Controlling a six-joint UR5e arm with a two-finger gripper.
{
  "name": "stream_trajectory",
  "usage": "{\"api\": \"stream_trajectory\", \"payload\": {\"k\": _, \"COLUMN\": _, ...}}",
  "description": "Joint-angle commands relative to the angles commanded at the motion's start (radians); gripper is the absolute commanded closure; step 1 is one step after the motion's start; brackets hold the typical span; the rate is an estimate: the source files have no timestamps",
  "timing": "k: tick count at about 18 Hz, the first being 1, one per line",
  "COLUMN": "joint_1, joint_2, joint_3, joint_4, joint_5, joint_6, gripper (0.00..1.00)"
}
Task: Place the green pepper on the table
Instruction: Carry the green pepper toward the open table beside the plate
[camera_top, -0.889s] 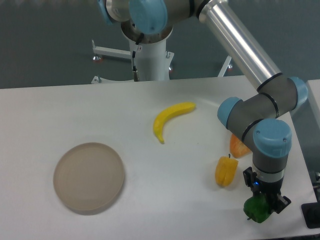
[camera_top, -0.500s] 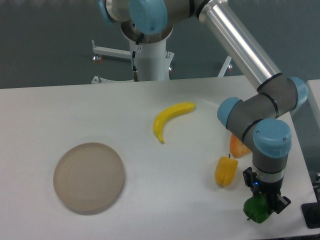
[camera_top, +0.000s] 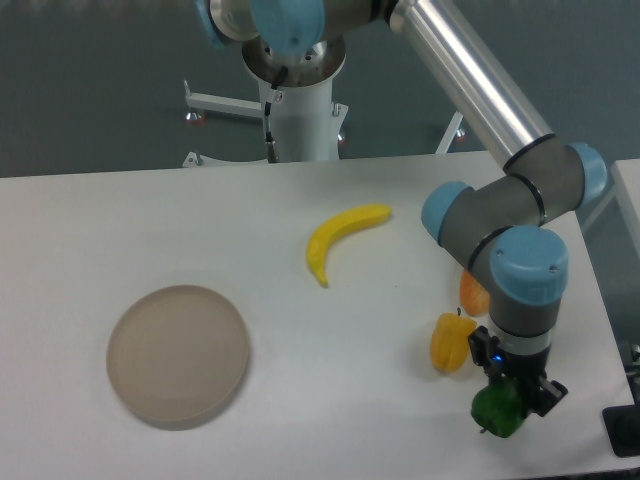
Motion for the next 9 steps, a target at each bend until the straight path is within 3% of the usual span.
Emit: {"api": "stream_trajectory", "payload": {"k": 9, "joint_1": -0.135, "joint_2": 0.221, "joint_3": -0.331, "joint_4": 0.017, "joint_5": -0.026, "joint_6": -0.367, "gripper": 0.63}}
